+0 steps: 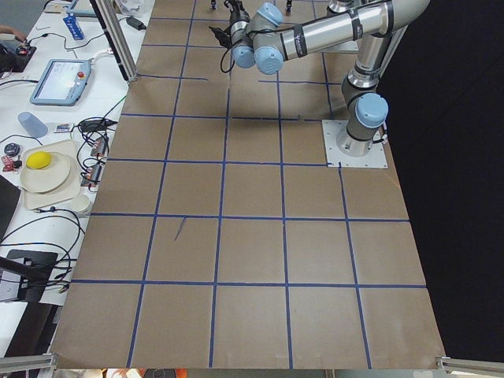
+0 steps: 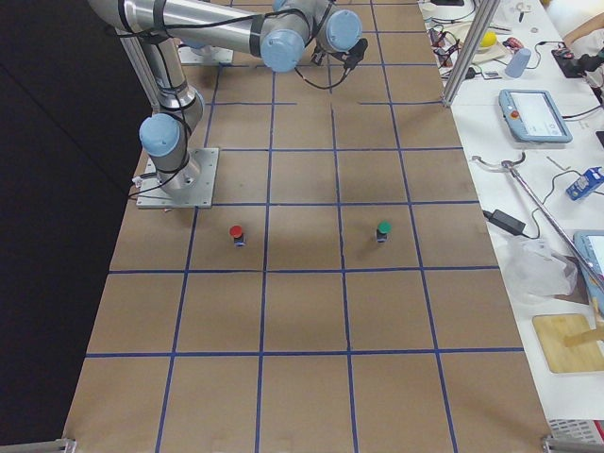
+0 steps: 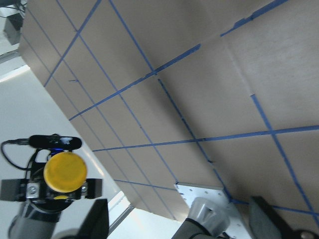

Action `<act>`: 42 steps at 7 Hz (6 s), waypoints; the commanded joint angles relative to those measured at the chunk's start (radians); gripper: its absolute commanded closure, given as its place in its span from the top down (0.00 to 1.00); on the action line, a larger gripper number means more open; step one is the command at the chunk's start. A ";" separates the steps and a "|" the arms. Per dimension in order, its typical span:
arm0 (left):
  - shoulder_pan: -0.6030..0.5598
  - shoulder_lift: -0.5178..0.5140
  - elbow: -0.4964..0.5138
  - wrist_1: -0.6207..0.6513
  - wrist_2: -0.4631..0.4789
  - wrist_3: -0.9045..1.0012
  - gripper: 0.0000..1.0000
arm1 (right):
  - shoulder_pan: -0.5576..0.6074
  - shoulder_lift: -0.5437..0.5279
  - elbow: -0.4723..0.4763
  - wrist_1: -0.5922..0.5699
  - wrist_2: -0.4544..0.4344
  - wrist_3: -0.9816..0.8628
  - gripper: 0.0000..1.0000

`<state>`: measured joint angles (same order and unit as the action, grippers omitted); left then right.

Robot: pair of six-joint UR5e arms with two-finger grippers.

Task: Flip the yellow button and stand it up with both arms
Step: 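Lift the yellow button and carry it toward the right gripper, then close the right gripper on the yellow cap held by the left gripper, then open the left gripper and pull it back while the right gripper holds the button, then carry the button cap-up toward the green button while the left arm retracts, then lower the yellow button upright onto the table with the right gripper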

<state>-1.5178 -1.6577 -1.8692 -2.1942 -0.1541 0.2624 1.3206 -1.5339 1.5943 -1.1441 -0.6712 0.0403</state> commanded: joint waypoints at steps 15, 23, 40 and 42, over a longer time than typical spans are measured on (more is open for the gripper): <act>-0.090 0.024 -0.048 0.001 -0.183 -0.092 0.05 | 0.120 0.087 -0.016 -0.098 0.199 0.027 0.21; -0.065 0.076 0.008 0.004 -0.051 -0.184 0.85 | 0.048 0.092 -0.019 -0.108 0.230 0.029 0.19; -0.021 0.151 0.180 0.582 1.749 -0.187 1.00 | -0.496 0.130 0.478 -1.176 -0.829 -0.843 0.06; -0.022 0.150 0.182 0.583 1.749 -0.190 1.00 | -0.514 0.135 0.487 -1.233 -0.791 -0.991 0.06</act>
<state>-1.5393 -1.5082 -1.6871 -1.6118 1.5948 0.0732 0.8242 -1.4045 2.0706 -2.3264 -1.4943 -0.8548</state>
